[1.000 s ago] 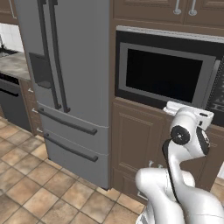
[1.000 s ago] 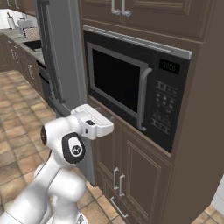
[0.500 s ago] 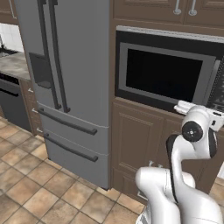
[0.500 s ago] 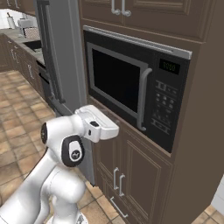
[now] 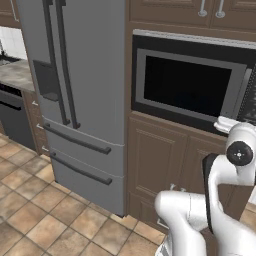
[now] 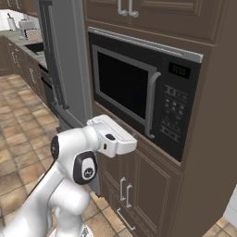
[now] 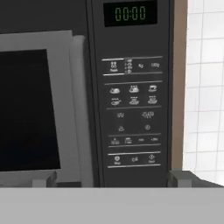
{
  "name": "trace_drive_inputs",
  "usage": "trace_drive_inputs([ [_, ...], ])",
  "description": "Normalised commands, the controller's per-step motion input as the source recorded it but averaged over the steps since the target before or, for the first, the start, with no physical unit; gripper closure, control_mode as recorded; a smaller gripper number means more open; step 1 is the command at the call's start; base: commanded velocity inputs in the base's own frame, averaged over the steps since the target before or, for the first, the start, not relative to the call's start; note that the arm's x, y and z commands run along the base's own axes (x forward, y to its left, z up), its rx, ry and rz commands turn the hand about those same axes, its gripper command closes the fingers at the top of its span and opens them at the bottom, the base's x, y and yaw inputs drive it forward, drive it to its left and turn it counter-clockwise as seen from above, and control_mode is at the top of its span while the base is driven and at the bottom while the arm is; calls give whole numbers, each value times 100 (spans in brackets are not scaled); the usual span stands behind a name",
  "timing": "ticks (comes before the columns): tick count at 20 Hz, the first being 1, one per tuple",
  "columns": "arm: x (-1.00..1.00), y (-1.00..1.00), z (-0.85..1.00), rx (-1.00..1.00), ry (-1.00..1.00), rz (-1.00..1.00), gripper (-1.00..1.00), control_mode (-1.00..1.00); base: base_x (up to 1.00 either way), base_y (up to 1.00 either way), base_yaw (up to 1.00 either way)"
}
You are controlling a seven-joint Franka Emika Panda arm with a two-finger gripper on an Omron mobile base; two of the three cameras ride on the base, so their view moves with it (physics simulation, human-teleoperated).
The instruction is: Pick the potato from the counter and place it in the microwave. Then turn on the microwave.
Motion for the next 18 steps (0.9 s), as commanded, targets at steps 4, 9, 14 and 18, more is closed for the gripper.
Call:
trace_drive_inputs([
  [4,-18,-27,-3,0,-1,0,-100,-100,0,0,0],
  [9,-14,-24,-1,0,0,0,-100,-100,0,0,0],
  [14,-12,-27,-6,0,0,0,-100,-100,0,0,0],
  [18,-7,-31,-11,0,0,1,-100,-100,0,0,0],
])
